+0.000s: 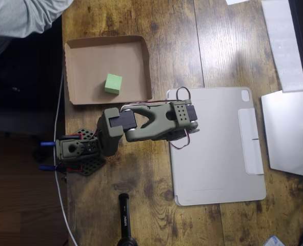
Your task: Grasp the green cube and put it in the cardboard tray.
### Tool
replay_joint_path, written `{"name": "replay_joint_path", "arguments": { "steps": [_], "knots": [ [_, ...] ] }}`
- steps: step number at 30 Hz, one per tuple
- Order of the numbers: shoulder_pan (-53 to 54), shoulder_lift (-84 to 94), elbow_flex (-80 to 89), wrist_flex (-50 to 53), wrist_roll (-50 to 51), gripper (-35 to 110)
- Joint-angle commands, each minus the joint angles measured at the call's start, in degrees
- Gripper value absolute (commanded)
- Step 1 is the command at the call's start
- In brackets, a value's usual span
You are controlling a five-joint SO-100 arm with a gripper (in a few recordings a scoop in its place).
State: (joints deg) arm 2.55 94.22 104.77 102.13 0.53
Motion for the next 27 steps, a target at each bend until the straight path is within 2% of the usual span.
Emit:
{"name": "replay_joint_path", "arguments": {
  "steps": [1, 27],
  "knots": [
    [0.8, 2.7, -0.7, 1.2, -1.2, 0],
    [0.8, 2.2, -0.9, 1.4, -0.6, 0]
  ]
}}
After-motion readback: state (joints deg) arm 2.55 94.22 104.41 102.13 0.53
